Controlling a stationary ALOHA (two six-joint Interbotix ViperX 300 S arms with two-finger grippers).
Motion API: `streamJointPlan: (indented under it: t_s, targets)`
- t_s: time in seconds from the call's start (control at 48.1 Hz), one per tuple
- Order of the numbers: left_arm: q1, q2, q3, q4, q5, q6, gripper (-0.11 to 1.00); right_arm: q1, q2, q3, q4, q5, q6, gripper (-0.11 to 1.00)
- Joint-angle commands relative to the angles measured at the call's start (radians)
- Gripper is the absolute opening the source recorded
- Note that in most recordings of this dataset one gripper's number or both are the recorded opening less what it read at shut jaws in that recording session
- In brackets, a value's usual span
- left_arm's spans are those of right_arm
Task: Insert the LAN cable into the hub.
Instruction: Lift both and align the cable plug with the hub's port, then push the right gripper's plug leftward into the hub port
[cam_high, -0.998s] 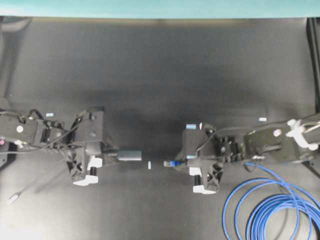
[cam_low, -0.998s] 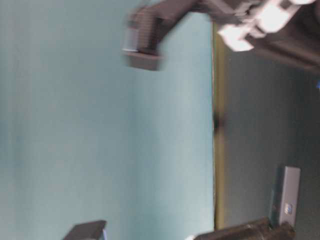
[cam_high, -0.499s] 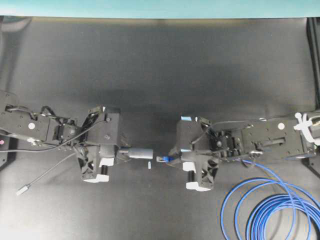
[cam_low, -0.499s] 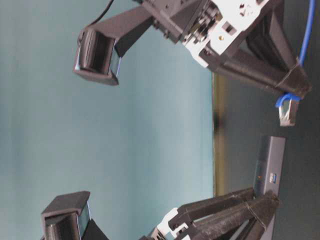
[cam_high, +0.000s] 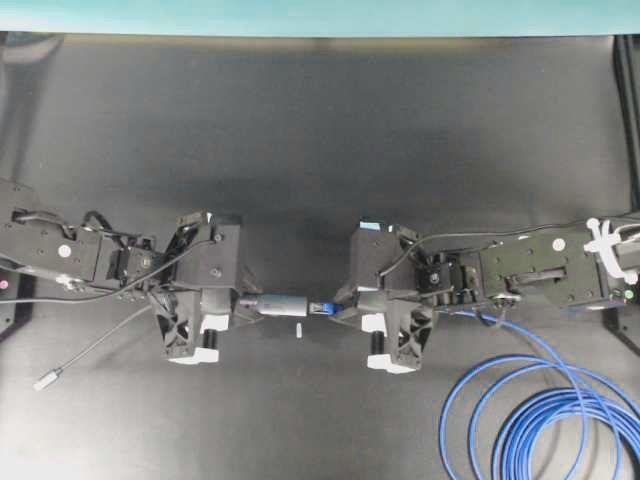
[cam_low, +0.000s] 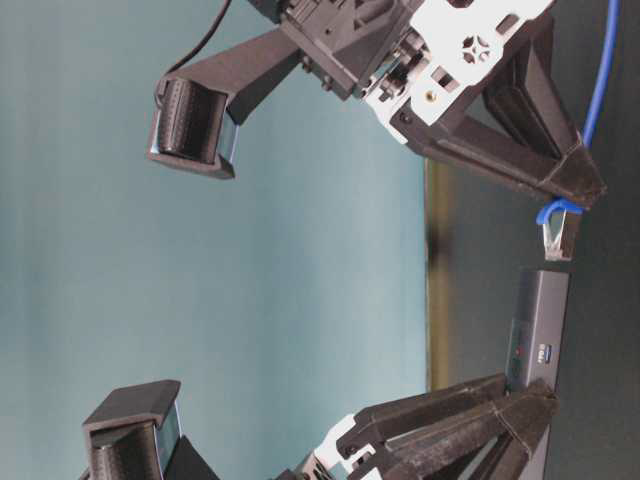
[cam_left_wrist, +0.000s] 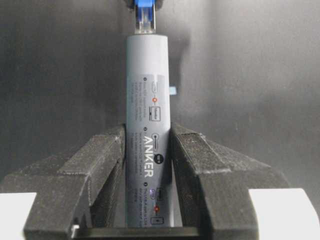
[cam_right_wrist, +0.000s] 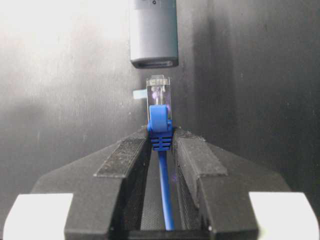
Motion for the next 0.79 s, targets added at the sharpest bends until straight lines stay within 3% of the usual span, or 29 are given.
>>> streamJointPlan:
  t_s: [0.0, 0.769]
  targets:
    - [0.002, -0.002, -0.021, 0.003, -0.003, 0.002, 0.28, -0.002, -0.002, -0.026, 0.002, -0.006, 0.005, 0.12]
    - [0.003, 0.040, -0.072, 0.003, -0.003, 0.003, 0.28, -0.002, 0.041, -0.097, -0.003, 0.051, 0.003, 0.12]
